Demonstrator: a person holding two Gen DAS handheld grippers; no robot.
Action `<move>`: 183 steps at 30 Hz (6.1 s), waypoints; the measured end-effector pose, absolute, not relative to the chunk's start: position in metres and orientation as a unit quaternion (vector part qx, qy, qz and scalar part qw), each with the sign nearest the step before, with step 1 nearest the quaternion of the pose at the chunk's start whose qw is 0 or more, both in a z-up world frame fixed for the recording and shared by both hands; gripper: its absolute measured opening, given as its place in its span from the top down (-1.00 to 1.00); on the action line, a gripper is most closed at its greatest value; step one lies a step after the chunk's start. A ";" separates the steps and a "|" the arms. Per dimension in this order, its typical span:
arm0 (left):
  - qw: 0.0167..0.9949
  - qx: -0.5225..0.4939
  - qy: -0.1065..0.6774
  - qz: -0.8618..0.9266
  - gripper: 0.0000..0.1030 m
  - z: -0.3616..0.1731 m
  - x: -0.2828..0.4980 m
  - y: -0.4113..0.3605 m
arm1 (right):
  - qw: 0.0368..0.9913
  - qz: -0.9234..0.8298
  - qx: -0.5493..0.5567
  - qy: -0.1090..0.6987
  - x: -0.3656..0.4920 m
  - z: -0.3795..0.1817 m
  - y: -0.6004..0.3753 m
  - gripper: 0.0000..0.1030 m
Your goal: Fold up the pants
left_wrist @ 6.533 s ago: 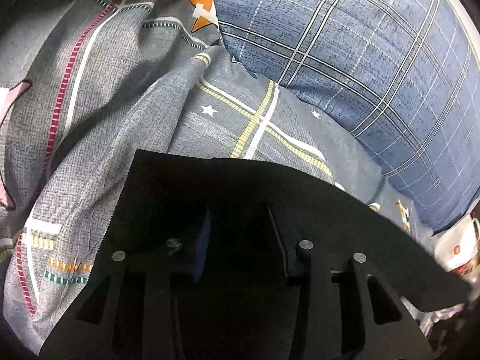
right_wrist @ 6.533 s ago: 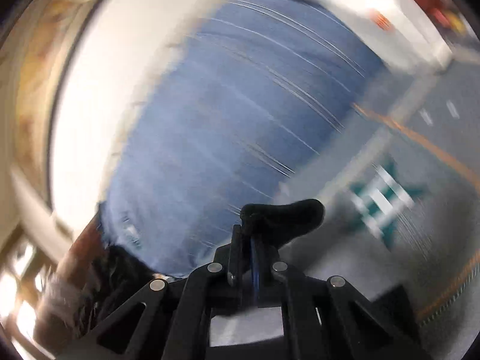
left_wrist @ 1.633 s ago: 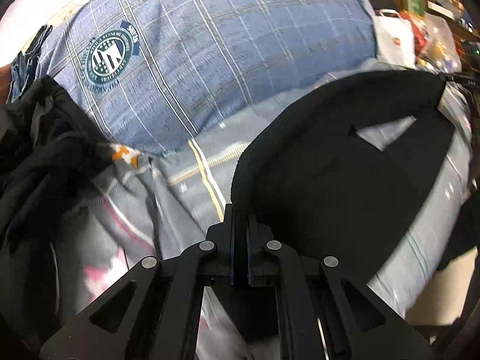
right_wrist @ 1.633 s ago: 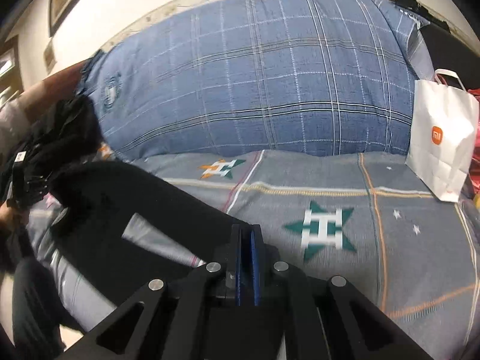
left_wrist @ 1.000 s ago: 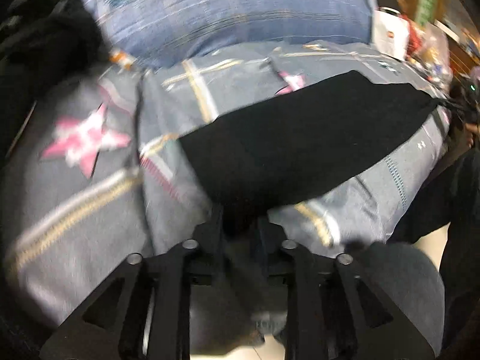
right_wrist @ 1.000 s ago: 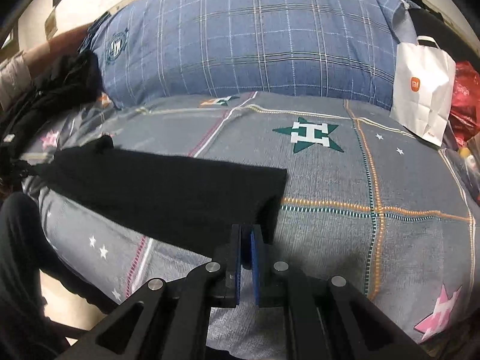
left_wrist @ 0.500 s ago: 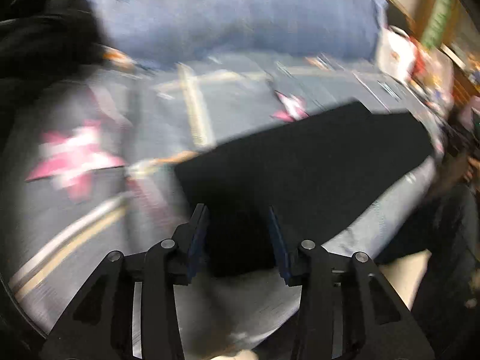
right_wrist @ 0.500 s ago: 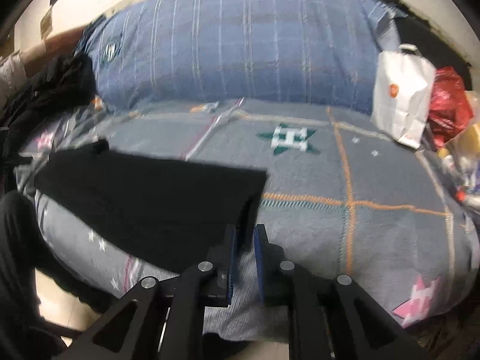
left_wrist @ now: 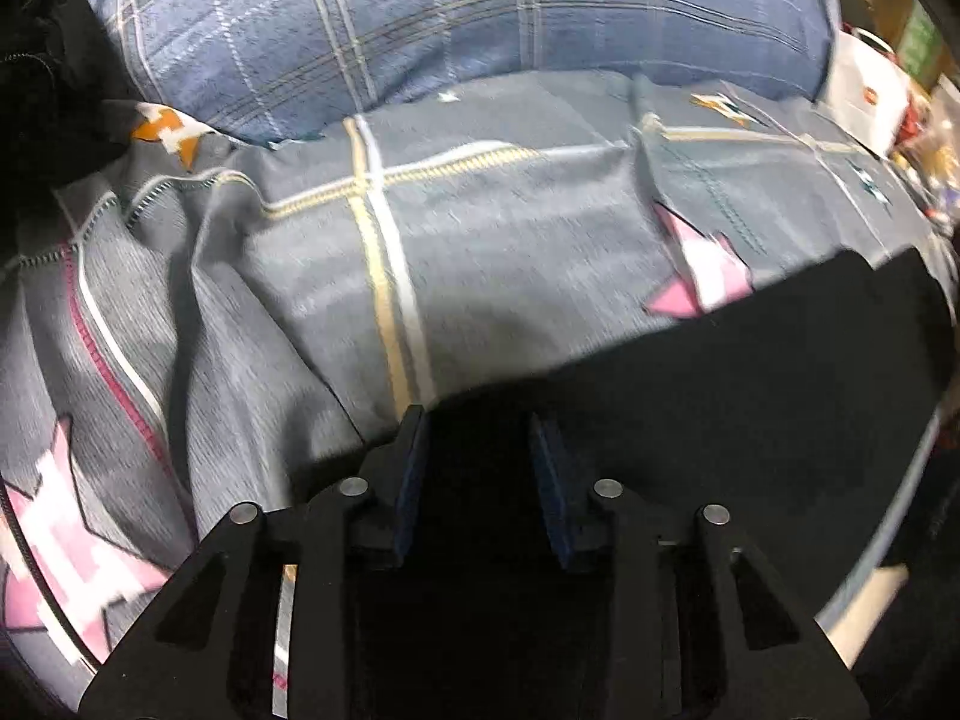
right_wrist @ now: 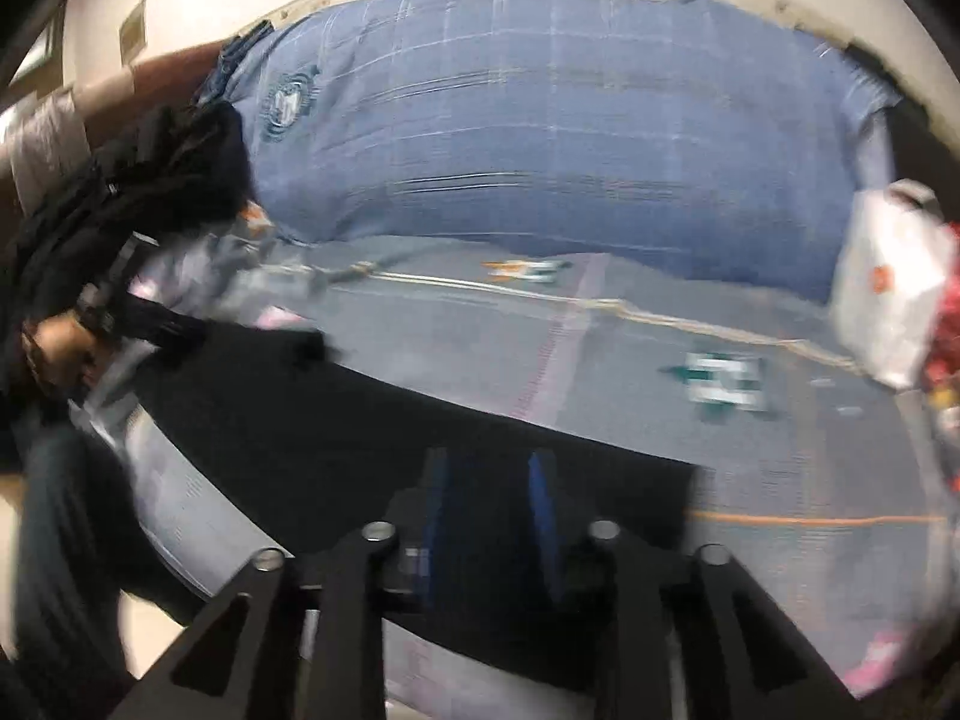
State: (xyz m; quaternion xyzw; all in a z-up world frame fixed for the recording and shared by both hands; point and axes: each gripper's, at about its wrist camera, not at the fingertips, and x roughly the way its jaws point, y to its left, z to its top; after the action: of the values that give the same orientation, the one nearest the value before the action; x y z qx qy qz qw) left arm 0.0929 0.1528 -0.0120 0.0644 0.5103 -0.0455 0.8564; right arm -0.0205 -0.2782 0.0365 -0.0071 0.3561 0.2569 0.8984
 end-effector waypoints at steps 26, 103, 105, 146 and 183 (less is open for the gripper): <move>0.836 0.006 0.535 -0.125 -0.08 -0.017 0.066 0.118 | 0.875 0.293 -0.020 0.385 0.050 -0.039 -0.106 0.41; 0.871 -0.283 0.401 0.013 -0.39 -0.021 0.085 0.093 | 0.881 0.091 0.202 0.419 0.075 -0.046 -0.439 0.86; 0.868 -0.298 0.397 0.011 -0.39 -0.022 0.086 0.097 | 0.897 0.028 0.175 0.405 0.067 -0.032 -0.438 0.84; 0.858 -0.452 0.240 0.052 -0.40 0.011 0.023 0.189 | 0.883 0.265 -0.029 0.386 0.118 -0.001 -0.064 0.42; 0.775 -0.491 0.388 0.085 -0.64 -0.012 -0.035 0.183 | 0.967 0.143 0.079 0.197 0.000 0.031 -0.361 -0.04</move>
State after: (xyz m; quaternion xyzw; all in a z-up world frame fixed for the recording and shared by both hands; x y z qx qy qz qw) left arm -0.0345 0.1831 -0.0118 -0.4909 0.3884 0.0849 0.7752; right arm 0.0001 -0.3607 0.0314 0.0790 0.1965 0.1426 0.9668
